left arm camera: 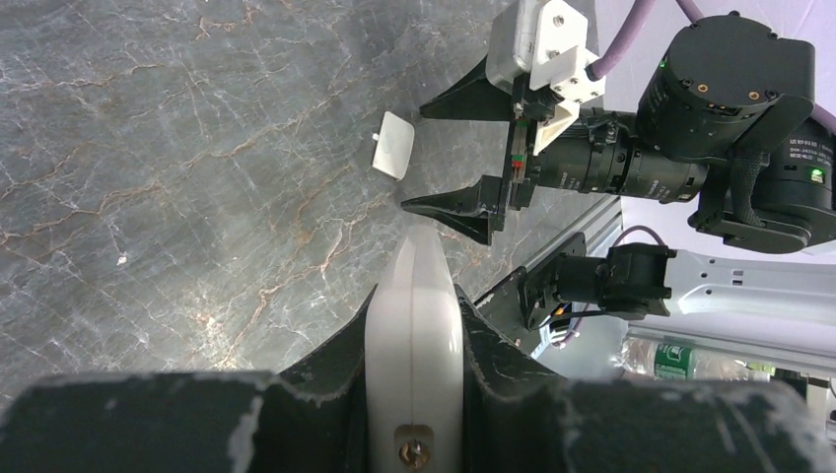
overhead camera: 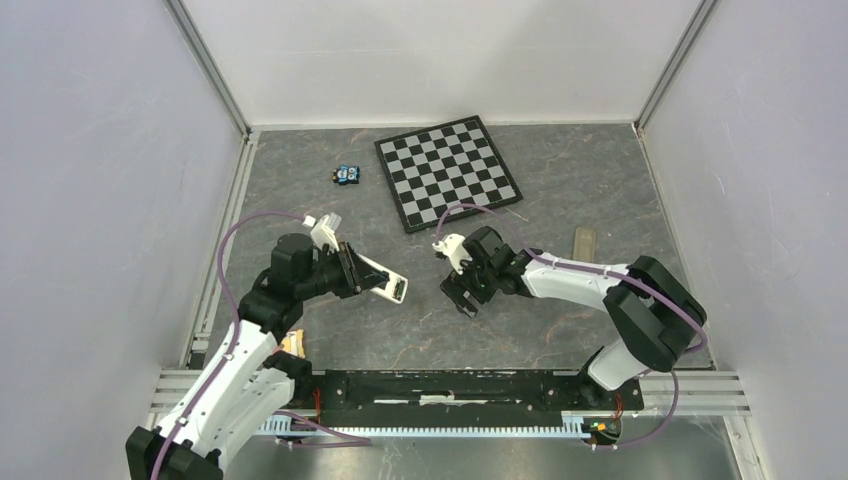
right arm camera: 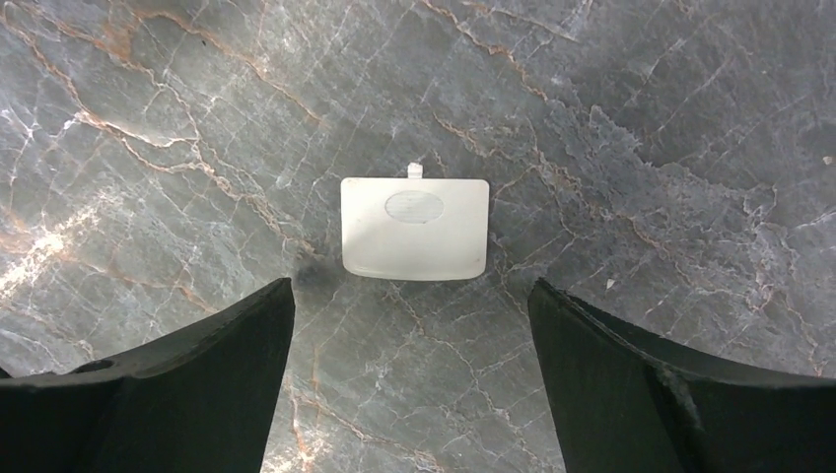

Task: Load the batteries into the remote control

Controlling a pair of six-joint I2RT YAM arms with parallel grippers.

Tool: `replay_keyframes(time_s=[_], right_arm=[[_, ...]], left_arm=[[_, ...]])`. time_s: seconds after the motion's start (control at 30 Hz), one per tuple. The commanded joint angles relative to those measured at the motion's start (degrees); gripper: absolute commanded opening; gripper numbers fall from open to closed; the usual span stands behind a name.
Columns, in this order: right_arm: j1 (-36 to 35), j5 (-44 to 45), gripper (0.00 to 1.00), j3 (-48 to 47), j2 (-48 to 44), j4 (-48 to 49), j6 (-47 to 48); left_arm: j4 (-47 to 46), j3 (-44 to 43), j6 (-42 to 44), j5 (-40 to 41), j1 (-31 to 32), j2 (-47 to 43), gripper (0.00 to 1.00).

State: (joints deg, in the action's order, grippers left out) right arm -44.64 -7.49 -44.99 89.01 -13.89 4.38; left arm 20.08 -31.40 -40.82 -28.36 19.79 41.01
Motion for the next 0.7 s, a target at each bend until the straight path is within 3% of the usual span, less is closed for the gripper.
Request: replay_keyframes(time_s=[0.0, 0.53, 0.67], right_arm=[[-0.7, 2.6, 0.90, -2.3, 1.5, 0.5, 1.7], [-0.8, 2.2, 0.52, -4.0, 5.0, -3.3, -0.5], [-0.8, 2.4, 0.49, -3.8, 3.7, -2.3, -1.4]], left_arm=[[-0.6, -2.4, 2.8, 0.8, 0.1, 0.1, 0.02], [-1.4, -2.2, 2.6, -0.6, 0.1, 1.3, 0.02], [-1.8, -2.0, 2.0, -0.5, 0.2, 1.3, 0.02]])
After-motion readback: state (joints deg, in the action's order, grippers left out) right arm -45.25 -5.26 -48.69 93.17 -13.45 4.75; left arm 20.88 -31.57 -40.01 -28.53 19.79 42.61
